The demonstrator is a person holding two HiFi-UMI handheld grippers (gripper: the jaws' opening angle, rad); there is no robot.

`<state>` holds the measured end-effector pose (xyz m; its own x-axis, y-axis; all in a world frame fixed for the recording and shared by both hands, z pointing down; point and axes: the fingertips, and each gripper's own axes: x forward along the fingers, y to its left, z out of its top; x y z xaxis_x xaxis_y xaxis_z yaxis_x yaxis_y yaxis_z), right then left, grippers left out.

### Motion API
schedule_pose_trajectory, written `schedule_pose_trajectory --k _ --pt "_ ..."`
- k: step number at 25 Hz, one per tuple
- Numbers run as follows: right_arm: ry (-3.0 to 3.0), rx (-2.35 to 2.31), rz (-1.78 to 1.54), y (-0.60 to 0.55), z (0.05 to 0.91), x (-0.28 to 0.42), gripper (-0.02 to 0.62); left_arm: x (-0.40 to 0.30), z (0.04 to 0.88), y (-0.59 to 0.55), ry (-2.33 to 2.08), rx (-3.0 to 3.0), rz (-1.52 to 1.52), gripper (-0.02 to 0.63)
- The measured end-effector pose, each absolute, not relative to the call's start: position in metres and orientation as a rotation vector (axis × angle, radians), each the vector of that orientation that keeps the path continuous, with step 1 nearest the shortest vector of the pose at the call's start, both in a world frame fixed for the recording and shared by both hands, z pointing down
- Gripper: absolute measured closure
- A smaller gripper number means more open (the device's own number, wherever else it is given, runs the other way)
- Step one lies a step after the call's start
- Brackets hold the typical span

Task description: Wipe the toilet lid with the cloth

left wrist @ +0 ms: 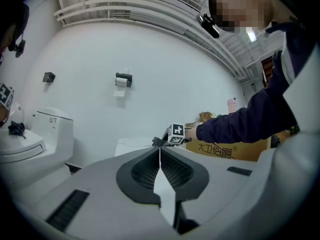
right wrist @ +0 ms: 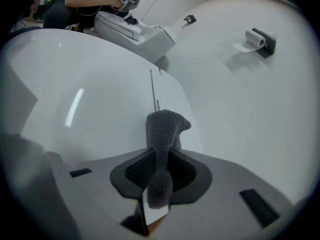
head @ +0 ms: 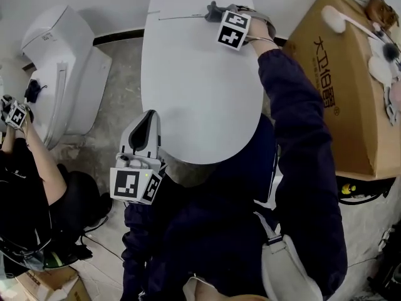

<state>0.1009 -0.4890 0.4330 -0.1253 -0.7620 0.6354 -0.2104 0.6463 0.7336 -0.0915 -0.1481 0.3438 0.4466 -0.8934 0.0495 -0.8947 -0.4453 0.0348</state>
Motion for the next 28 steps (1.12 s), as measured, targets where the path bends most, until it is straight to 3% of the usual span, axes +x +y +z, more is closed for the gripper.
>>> schedule_pose_trajectory --k 11,28 --pt "-1.651 0.660 -0.496 -0.442 0.445 0.093 0.518 -0.089 0.342 -0.156 -1.597 2.646 0.010 0.589" --pt "-1.713 0.398 -0.378 -0.155 0.462 0.081 0.517 -0.073 0.326 -0.170 -1.464 2.739 -0.109 0.589"
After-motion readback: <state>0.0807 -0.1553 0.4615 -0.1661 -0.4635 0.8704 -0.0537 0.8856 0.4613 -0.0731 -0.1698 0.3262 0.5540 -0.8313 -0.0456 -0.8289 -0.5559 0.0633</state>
